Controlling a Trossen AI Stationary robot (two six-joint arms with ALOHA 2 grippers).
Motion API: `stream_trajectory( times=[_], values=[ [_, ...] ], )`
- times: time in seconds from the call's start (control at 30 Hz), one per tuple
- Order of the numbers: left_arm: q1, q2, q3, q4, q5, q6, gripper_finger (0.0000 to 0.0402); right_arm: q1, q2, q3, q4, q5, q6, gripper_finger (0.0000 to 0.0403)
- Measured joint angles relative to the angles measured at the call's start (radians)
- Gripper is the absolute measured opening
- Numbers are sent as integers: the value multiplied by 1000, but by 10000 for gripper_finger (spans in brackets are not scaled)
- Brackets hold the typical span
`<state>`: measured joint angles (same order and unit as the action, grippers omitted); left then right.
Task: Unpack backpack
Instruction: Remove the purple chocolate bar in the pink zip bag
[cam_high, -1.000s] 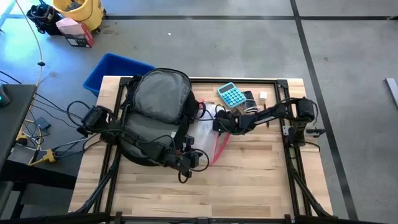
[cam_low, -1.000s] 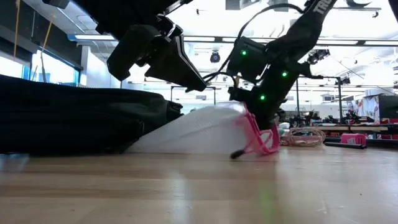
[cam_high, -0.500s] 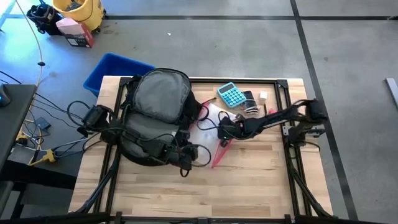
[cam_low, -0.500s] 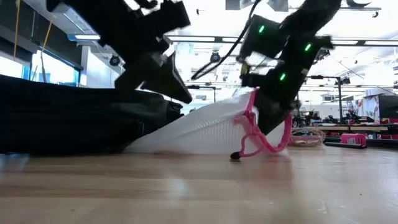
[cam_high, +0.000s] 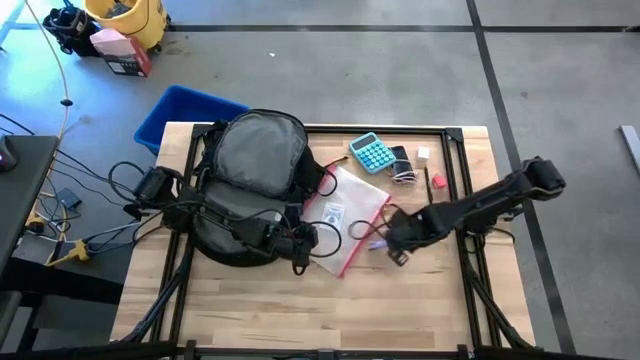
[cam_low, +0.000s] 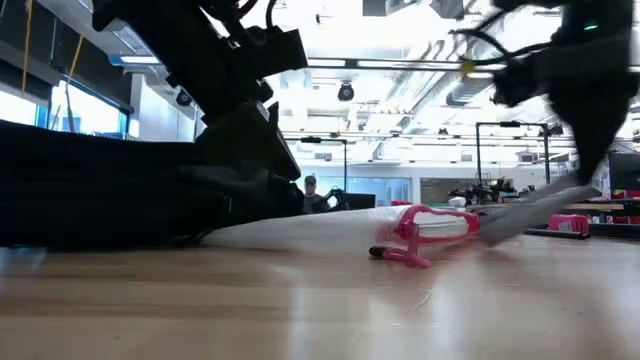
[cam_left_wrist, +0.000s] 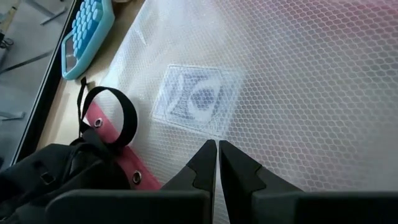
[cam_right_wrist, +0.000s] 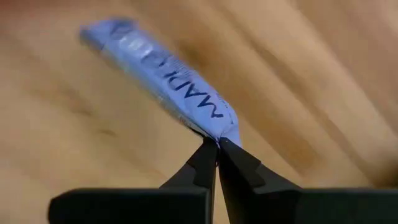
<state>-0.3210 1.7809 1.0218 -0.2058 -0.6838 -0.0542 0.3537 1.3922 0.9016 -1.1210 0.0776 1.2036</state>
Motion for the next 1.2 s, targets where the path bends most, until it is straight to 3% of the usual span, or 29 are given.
stream_trajectory(
  times=[0.23, 0.43, 0.6, 1.0, 1.2],
  values=[
    [0, 0, 0, 0, 12, -13, 0, 17, -55, 0, -388, 314, 487, 0],
    [0, 0, 0, 1, 25, -14, 0, -78, -57, 0, -448, 545, 615, 0],
    [-2, 0, 0, 1, 32, -14, 0, -206, -19, 0, -449, 674, 639, 0],
    [-2, 0, 0, 2, 53, -41, 0, -453, 201, 0, -449, 610, 431, 5],
    [-2, 0, 0, 14, 93, -49, 0, -479, 226, 0, -450, 598, 312, 67]
  ],
)
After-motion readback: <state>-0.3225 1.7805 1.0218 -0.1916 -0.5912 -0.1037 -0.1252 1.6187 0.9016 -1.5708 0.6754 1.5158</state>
